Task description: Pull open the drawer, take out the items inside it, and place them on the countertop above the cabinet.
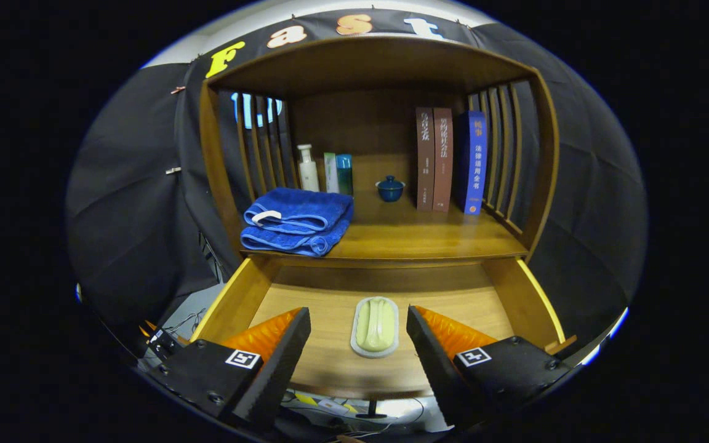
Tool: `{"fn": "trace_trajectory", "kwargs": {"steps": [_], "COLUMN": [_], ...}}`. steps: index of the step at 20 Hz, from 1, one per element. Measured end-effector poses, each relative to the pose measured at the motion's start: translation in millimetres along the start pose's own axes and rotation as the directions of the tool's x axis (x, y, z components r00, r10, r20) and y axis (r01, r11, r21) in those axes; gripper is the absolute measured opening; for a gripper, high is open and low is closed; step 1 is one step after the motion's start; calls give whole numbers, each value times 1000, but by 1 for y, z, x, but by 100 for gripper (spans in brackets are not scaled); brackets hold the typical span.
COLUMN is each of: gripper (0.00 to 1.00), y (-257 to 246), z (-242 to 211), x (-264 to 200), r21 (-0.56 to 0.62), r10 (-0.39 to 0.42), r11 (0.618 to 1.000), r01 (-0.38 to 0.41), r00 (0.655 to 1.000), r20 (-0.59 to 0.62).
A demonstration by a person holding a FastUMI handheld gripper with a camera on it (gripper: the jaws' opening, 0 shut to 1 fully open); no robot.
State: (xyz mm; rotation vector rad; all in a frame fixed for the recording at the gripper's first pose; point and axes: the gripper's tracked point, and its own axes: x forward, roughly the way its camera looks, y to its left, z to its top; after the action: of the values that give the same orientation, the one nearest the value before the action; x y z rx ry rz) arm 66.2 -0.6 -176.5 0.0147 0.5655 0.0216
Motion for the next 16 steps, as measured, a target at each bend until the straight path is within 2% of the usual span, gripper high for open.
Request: {"fn": "trace_trajectory", "kwargs": {"steps": [4, 8, 11, 12, 13, 14, 16], "gripper": [100, 100, 99, 98, 90, 87, 86], "y": [-9, -23, -30, -32, -32, -34, -31], "z": [-14, -36, -49, -52, -55, -60, -70], "x": [52, 89, 106, 107, 108, 110, 113], "r21": [35, 84, 79, 68, 55, 38, 24], "r10": [-25, -45, -61, -69, -77, -83, -87], "r11": [999, 994, 993, 993, 993, 994, 994], "r01": [29, 69, 92, 99, 105, 107, 110], "r00": [992, 965, 942, 933, 924, 913, 891], "r20": [-124, -258, -330, -354, -376, -399, -446]}}
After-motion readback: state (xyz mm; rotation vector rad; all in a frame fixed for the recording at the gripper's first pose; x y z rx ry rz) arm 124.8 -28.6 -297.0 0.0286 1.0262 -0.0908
